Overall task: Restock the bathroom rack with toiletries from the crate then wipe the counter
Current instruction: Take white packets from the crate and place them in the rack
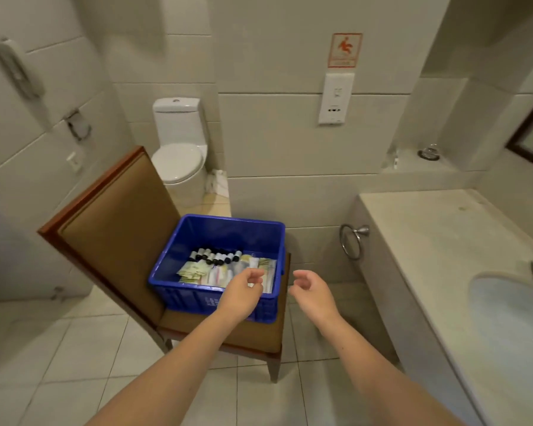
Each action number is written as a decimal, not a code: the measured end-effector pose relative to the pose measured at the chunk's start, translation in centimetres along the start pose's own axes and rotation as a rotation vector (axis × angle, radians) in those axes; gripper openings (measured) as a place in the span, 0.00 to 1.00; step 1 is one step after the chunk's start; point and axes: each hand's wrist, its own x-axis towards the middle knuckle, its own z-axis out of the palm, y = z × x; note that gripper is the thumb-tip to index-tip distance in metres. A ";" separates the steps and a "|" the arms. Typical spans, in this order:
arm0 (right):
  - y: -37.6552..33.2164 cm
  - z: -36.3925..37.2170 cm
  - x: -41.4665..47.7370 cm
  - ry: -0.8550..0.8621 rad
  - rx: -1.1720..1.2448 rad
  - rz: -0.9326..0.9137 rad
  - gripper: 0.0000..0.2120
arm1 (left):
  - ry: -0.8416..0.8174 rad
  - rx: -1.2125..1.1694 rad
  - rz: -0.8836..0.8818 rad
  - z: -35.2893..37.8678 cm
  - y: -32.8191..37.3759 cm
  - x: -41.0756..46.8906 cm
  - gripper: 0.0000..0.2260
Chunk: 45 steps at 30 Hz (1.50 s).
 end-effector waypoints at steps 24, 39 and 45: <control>2.7 11.0 22.9 -0.224 -0.068 0.355 0.22 | -0.099 0.072 -0.321 -2.8 -9.1 21.7 0.14; 11.8 17.5 31.4 -0.292 -0.066 0.728 0.25 | -0.322 0.057 -0.505 2.9 -19.9 31.6 0.17; 14.4 19.2 33.3 -0.245 -0.022 0.813 0.25 | -0.385 0.054 -0.531 4.9 -23.2 33.8 0.18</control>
